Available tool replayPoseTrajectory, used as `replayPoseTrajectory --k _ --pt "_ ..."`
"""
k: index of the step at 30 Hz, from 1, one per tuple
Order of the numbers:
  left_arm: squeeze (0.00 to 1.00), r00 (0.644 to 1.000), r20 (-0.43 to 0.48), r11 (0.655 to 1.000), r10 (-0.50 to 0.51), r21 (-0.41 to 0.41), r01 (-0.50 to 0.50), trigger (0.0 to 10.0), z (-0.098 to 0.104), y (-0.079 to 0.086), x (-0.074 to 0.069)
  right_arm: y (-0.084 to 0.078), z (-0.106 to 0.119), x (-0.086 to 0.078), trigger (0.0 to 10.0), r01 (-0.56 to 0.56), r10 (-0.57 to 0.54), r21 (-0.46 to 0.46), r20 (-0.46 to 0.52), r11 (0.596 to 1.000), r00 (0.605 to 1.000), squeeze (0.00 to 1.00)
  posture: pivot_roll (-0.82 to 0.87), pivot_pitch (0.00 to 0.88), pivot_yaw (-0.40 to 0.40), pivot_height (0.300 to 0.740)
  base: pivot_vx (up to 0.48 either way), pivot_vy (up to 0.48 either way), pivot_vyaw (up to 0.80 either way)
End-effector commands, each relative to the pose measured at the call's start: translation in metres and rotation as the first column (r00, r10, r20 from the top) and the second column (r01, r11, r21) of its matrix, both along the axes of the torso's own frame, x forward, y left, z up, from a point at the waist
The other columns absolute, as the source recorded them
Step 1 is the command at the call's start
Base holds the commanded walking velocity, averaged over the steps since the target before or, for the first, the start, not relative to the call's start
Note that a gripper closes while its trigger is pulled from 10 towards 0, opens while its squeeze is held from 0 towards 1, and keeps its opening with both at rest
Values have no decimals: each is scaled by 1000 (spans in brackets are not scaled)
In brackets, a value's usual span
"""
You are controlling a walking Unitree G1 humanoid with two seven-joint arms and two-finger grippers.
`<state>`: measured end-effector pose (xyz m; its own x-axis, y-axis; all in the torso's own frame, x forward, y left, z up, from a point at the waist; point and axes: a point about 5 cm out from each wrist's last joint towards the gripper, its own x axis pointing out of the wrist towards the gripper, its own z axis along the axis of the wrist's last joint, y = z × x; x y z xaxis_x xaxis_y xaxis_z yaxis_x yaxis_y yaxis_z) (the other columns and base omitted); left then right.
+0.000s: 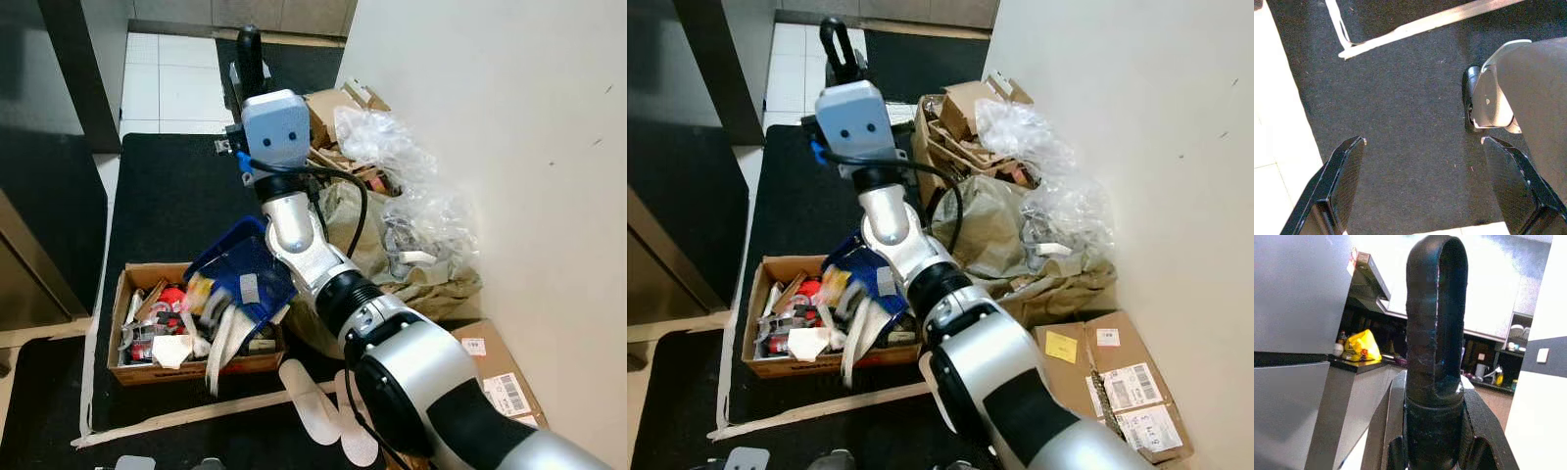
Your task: Sweep floor
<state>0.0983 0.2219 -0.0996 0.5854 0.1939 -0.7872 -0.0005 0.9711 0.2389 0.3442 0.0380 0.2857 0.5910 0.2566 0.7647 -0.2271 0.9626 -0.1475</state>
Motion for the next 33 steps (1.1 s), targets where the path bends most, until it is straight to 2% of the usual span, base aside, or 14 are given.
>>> replayPoseTrajectory --k 1,10,15,16,18,20,21,22,24,26,28,33 --pt "0 986 -133 988 -96 -133 78 10000 -16 -47 -37 5 7 -9 10000 -30 29 23 79 999 996 0 201 206 -230 740 0 0 0" --pt "0 987 -128 987 -100 -135 83 10000 -16 -50 -39 4 3 -6 10000 42 -43 18 59 999 997 0 204 220 -237 740 0 0 0" --pt "0 987 -126 987 -101 -137 84 10000 -16 -52 -40 2 3 -6 10000 72 -71 -4 102 997 992 0 205 224 -240 740 0 0 0" --pt "0 987 -124 987 -104 -138 87 10000 -16 -52 -40 4 4 -10 10000 80 -76 -22 157 997 985 0 206 225 -242 740 0 0 0" --pt "0 987 -124 987 -104 -138 87 10000 -16 -52 -40 4 4 -10 10000 80 -76 -22 157 997 985 0 206 225 -242 740 0 0 0" --pt "0 987 -118 986 -111 -139 95 10000 -16 -54 -39 15 4 -25 10000 69 -41 -78 314 995 948 0 205 224 -245 740 0 0 0" --pt "0 987 -118 986 -111 -139 95 10000 -16 -54 -39 15 4 -25 10000 69 -41 -78 314 995 948 0 205 224 -245 740 0 0 0" --pt "0 987 -116 985 -115 -140 98 10000 -16 -55 -39 21 0 -33 10000 51 -6 -111 373 993 928 0 208 226 -248 740 0 0 0" --pt "0 987 -115 985 -117 -140 100 10000 -16 -55 -38 25 -3 -38 10000 40 16 -130 404 991 915 0 210 226 -249 740 0 0 0" --pt "0 987 -115 985 -117 -140 100 10000 -16 -55 -38 25 -3 -38 10000 40 16 -130 404 991 915 0 210 226 -249 740 0 0 0" --pt "0 986 -111 984 -123 -139 107 10000 -16 -56 -37 38 -19 -52 10000 -29 105 -189 408 982 907 0 212 223 -249 740 0 0 0" --pt "0 986 -108 984 -126 -138 111 10000 -16 -56 -37 47 -36 -62 10000 -82 169 -233 382 969 909 0 203 216 -245 740 0 0 0"
